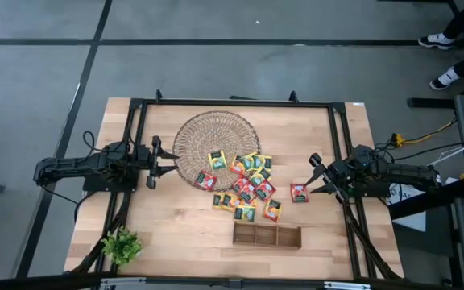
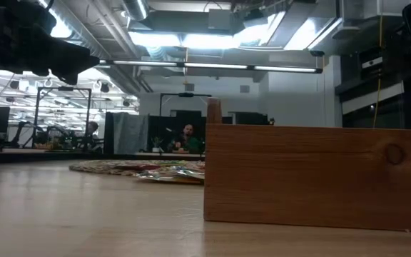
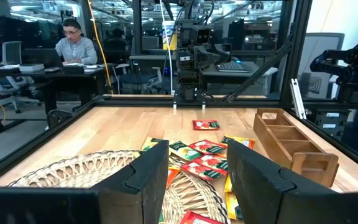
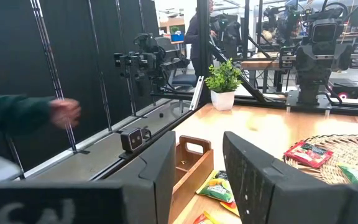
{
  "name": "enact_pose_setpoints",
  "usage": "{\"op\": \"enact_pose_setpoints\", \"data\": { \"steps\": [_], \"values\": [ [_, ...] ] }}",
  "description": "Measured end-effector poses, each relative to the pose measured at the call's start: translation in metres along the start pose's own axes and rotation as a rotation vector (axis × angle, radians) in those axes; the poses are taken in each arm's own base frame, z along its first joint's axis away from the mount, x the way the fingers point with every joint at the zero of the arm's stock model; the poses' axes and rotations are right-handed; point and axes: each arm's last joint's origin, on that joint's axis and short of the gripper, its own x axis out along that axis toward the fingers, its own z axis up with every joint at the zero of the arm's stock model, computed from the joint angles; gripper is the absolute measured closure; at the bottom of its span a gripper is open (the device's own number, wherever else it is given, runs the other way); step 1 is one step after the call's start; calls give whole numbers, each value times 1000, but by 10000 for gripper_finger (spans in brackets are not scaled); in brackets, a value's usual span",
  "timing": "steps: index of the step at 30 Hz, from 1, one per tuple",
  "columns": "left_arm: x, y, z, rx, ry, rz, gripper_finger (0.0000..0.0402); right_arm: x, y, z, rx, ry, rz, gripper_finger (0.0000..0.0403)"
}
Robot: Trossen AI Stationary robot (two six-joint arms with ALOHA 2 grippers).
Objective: Pick & Place Tea
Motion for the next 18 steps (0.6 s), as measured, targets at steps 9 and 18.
{"op": "enact_pose_setpoints", "data": {
  "steps": [9, 18],
  "values": [
    [0, 0, 0, 0, 0, 0, 244, 0, 0, 0, 0, 0, 0, 269],
    [0, 0, 0, 0, 0, 0, 240, 0, 0, 0, 35, -3, 0, 269]
  ]
}}
